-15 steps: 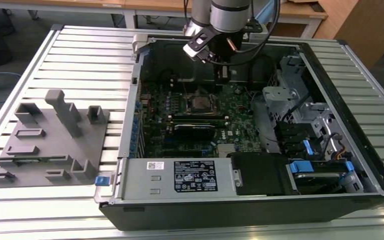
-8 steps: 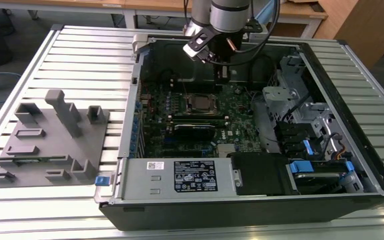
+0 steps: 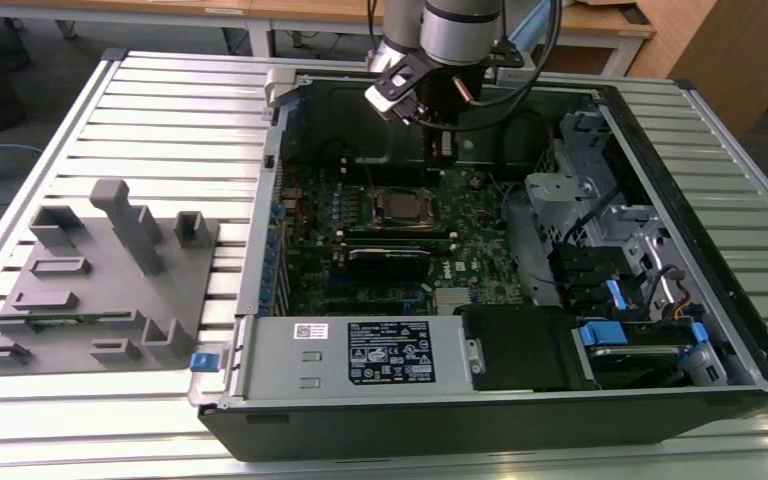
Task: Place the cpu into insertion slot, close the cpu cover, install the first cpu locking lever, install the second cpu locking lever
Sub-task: 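Close the cpu cover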
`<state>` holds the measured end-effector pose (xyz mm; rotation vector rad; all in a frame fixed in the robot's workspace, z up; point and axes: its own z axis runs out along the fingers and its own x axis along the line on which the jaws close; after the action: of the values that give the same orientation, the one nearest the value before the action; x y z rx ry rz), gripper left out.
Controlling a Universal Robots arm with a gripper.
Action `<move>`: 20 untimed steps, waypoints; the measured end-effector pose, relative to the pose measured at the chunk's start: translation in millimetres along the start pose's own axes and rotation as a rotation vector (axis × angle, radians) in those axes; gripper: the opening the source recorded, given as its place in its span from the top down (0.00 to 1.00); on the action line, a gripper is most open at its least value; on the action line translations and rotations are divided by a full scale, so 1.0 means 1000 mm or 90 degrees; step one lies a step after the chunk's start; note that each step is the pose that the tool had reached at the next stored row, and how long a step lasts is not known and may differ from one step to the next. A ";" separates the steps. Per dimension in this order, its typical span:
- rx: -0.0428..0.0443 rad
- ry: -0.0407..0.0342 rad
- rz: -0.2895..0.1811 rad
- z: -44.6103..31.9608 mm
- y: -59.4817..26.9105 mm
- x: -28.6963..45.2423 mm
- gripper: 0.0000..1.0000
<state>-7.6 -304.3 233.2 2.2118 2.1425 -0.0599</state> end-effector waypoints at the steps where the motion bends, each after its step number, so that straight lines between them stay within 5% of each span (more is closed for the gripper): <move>1: 0.0001 0.0001 0.000 0.0001 -0.0001 0.0000 0.89; 20: -0.0010 0.0002 -0.002 0.0007 -0.0249 -0.0156 0.89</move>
<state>-33.0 -319.2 233.1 2.2082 2.1450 -0.0581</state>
